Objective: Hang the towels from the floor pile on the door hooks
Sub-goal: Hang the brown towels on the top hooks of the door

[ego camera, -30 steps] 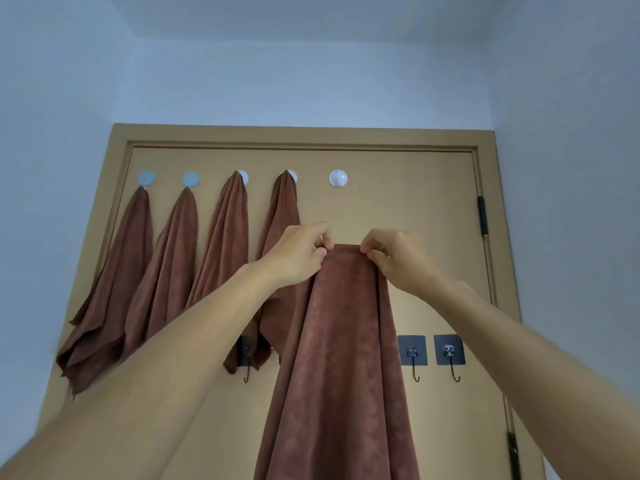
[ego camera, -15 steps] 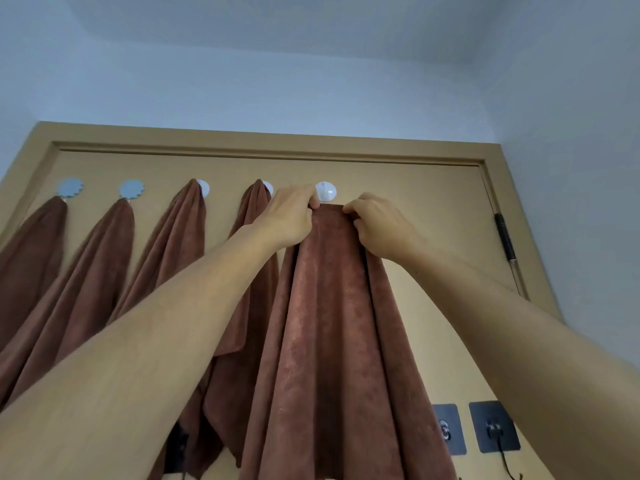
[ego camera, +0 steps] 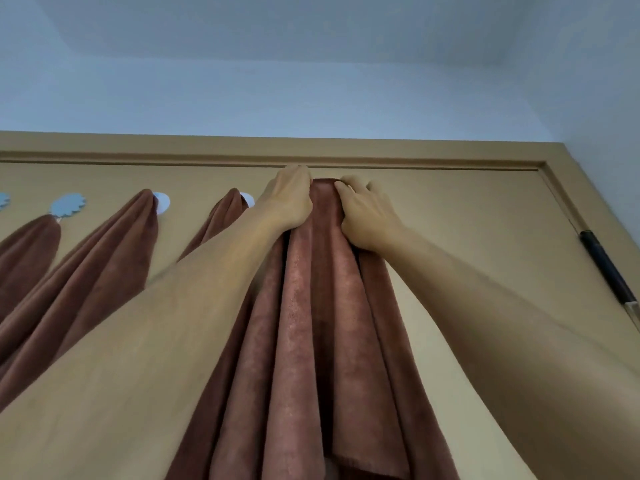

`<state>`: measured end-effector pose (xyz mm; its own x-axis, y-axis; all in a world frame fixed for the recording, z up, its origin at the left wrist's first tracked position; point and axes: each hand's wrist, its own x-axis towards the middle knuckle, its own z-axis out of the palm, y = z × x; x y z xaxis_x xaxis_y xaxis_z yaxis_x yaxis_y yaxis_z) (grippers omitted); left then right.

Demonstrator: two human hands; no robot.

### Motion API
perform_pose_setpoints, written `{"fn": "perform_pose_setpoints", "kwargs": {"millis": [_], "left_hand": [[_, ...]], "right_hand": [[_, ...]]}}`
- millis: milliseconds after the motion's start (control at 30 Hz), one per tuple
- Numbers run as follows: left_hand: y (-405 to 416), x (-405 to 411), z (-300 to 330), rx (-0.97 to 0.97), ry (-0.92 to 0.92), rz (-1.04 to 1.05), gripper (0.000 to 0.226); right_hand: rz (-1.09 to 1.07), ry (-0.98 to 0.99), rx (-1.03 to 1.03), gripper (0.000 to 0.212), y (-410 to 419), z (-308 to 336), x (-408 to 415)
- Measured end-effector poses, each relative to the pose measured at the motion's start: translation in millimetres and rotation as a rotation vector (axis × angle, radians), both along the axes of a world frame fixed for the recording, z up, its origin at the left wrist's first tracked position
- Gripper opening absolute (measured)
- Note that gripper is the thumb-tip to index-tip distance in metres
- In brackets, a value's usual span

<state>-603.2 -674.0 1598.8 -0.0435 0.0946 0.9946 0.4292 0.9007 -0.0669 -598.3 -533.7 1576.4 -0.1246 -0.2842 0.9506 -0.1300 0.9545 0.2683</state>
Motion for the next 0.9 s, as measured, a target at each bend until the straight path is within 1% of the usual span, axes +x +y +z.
{"fn": "perform_pose_setpoints", "kwargs": {"millis": [133, 267, 300, 367, 433, 533, 567, 667, 767, 900], "left_hand": [[3, -9, 1, 0.007, 0.035, 0.048, 0.025], [0, -11, -17, -0.005, 0.073, -0.023, 0.03], [-1, -10, -23, -0.006, 0.076, -0.047, 0.031], [-2, -9, -34, 0.001, 0.07, -0.097, 0.029], [1, -4, -44, -0.003, 0.042, -0.139, 0.031], [3, 4, -66, -0.032, -0.099, -0.252, 0.044], [3, 6, -75, -0.045, -0.15, -0.277, 0.049], [-3, 10, -111, -0.085, -0.289, -0.248, 0.055], [-7, 19, -160, -0.083, -0.425, -0.248, 0.058], [-2, 50, -243, -0.098, -0.588, -0.243, 0.062]], "right_hand": [[-0.011, 0.058, -0.007, 0.041, -6, 4, -15], [0.078, 0.11, 0.04, 0.035, 0, -9, -24], [0.108, 0.099, 0.047, 0.036, 1, -13, -24], [0.191, 0.058, 0.036, 0.048, 2, -23, -20], [0.317, 0.002, 0.001, 0.056, 2, -32, -15], [0.539, -0.121, -0.082, 0.054, -2, -54, -2], [0.553, -0.175, -0.119, 0.057, -4, -64, 3], [0.421, -0.296, -0.185, 0.057, -10, -101, 17], [0.299, -0.382, -0.194, 0.06, -15, -146, 36], [0.237, -0.548, -0.262, 0.064, -21, -221, 64]]}}
